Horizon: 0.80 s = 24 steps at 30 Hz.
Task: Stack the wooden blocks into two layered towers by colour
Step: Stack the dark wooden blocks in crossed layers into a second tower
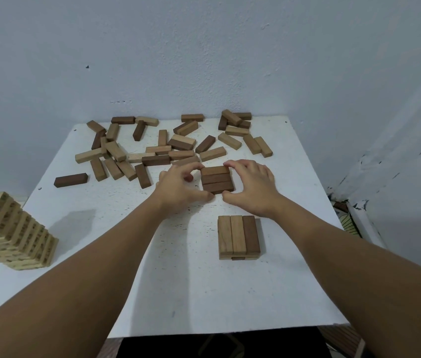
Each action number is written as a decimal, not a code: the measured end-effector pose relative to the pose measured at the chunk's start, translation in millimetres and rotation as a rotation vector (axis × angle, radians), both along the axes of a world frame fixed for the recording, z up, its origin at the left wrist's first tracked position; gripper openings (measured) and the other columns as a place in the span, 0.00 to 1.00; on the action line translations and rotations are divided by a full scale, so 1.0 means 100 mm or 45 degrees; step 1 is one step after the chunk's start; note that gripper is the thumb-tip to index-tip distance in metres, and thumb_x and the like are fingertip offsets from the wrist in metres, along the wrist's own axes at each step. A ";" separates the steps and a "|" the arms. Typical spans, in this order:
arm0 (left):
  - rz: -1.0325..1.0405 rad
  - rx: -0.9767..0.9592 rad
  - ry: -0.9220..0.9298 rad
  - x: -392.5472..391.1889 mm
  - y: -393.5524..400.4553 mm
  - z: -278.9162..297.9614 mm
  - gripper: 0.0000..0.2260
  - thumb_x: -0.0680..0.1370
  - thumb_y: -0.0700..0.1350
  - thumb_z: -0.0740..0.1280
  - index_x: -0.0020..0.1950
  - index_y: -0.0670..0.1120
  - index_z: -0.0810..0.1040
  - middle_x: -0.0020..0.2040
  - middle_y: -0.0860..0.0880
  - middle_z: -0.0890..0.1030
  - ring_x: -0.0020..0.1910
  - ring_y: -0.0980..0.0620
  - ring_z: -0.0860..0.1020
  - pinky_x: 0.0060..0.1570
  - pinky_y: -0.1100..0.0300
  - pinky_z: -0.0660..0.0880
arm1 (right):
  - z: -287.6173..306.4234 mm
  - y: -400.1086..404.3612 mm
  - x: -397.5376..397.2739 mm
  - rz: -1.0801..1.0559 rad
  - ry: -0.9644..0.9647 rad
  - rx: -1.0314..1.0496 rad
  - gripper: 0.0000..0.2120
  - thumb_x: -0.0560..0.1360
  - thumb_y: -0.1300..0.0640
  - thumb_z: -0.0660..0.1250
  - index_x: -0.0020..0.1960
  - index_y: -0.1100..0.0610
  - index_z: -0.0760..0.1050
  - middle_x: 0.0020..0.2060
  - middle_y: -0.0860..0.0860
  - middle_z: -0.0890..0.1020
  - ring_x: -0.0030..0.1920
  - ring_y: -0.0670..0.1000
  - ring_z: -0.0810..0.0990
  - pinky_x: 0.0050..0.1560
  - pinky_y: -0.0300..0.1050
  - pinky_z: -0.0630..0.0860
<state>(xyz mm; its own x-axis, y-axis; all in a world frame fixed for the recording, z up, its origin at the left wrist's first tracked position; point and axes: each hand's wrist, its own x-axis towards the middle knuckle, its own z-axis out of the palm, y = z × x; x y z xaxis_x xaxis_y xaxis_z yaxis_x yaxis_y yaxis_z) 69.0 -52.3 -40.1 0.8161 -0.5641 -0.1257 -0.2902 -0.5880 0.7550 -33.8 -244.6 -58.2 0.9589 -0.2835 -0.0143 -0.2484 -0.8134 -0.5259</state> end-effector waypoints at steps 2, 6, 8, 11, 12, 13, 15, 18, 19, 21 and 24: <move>-0.051 0.014 -0.008 -0.01 0.03 0.05 0.27 0.62 0.61 0.82 0.55 0.74 0.75 0.54 0.54 0.75 0.62 0.45 0.72 0.63 0.45 0.72 | 0.05 -0.02 -0.02 0.020 0.025 0.075 0.35 0.73 0.42 0.73 0.76 0.40 0.63 0.74 0.48 0.64 0.76 0.53 0.58 0.78 0.56 0.50; -0.137 0.034 -0.136 -0.03 0.05 0.15 0.30 0.65 0.62 0.82 0.64 0.68 0.76 0.53 0.54 0.75 0.60 0.47 0.72 0.59 0.46 0.73 | 0.16 -0.06 -0.09 0.075 -0.042 0.204 0.34 0.70 0.45 0.78 0.72 0.43 0.67 0.71 0.45 0.67 0.72 0.50 0.63 0.75 0.53 0.62; -0.139 0.031 -0.153 -0.06 0.04 0.22 0.32 0.67 0.60 0.82 0.68 0.66 0.75 0.53 0.54 0.75 0.59 0.47 0.72 0.59 0.47 0.74 | 0.23 -0.08 -0.13 0.086 -0.096 0.238 0.34 0.70 0.47 0.78 0.71 0.44 0.69 0.70 0.44 0.67 0.72 0.48 0.63 0.73 0.50 0.64; -0.142 -0.032 -0.117 -0.12 0.06 0.33 0.33 0.66 0.59 0.82 0.69 0.65 0.75 0.54 0.52 0.77 0.60 0.48 0.73 0.60 0.46 0.76 | 0.37 -0.11 -0.21 0.081 -0.142 0.273 0.33 0.69 0.48 0.79 0.71 0.44 0.70 0.71 0.45 0.67 0.72 0.46 0.62 0.71 0.45 0.62; -0.146 -0.058 -0.100 -0.15 0.07 0.38 0.32 0.67 0.57 0.82 0.69 0.64 0.76 0.53 0.52 0.77 0.61 0.49 0.74 0.60 0.47 0.76 | 0.42 -0.11 -0.25 0.084 -0.153 0.294 0.33 0.70 0.48 0.79 0.71 0.44 0.70 0.70 0.44 0.68 0.72 0.45 0.63 0.70 0.44 0.62; -0.150 -0.082 -0.083 -0.20 0.08 0.43 0.32 0.68 0.54 0.82 0.70 0.62 0.76 0.51 0.52 0.76 0.60 0.50 0.75 0.60 0.49 0.75 | 0.46 -0.10 -0.30 0.089 -0.161 0.310 0.33 0.70 0.48 0.79 0.71 0.44 0.70 0.70 0.44 0.68 0.71 0.44 0.63 0.69 0.43 0.62; -0.152 -0.105 -0.058 -0.30 0.11 0.54 0.31 0.70 0.51 0.82 0.71 0.60 0.76 0.49 0.53 0.73 0.54 0.54 0.74 0.56 0.53 0.74 | 0.52 -0.09 -0.39 0.088 -0.174 0.342 0.32 0.70 0.48 0.79 0.71 0.42 0.70 0.69 0.42 0.68 0.69 0.42 0.64 0.66 0.42 0.63; -0.166 -0.127 -0.012 -0.47 0.18 0.65 0.30 0.71 0.50 0.81 0.70 0.61 0.76 0.49 0.53 0.72 0.50 0.55 0.71 0.51 0.57 0.72 | 0.58 -0.04 -0.56 0.080 -0.175 0.417 0.30 0.70 0.47 0.79 0.69 0.39 0.70 0.68 0.40 0.67 0.69 0.42 0.65 0.64 0.42 0.64; -0.165 -0.135 0.005 -0.52 0.20 0.66 0.29 0.71 0.50 0.81 0.70 0.61 0.76 0.49 0.53 0.72 0.50 0.55 0.71 0.50 0.57 0.72 | 0.59 -0.02 -0.62 0.083 -0.166 0.436 0.30 0.70 0.47 0.79 0.68 0.39 0.70 0.68 0.40 0.67 0.69 0.43 0.65 0.64 0.43 0.66; -0.170 -0.139 0.038 -0.63 0.26 0.64 0.28 0.71 0.51 0.81 0.68 0.61 0.77 0.49 0.54 0.72 0.49 0.55 0.71 0.48 0.58 0.71 | 0.57 0.01 -0.74 0.090 -0.140 0.462 0.30 0.71 0.46 0.79 0.68 0.38 0.70 0.68 0.40 0.67 0.70 0.44 0.66 0.65 0.43 0.67; -0.188 -0.125 0.087 -0.78 0.32 0.54 0.28 0.70 0.51 0.81 0.68 0.61 0.77 0.48 0.53 0.71 0.49 0.54 0.72 0.48 0.57 0.70 | 0.50 0.06 -0.92 0.091 -0.098 0.465 0.29 0.71 0.46 0.79 0.67 0.38 0.70 0.68 0.40 0.67 0.68 0.43 0.66 0.59 0.34 0.67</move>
<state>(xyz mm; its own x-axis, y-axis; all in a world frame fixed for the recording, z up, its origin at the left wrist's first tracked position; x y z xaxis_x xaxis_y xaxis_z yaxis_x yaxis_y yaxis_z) -9.4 -20.0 14.0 0.7152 -0.6892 -0.1161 -0.3140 -0.4652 0.8276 -125.8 -238.9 -8.1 0.9782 -0.2056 -0.0294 -0.1466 -0.5829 -0.7992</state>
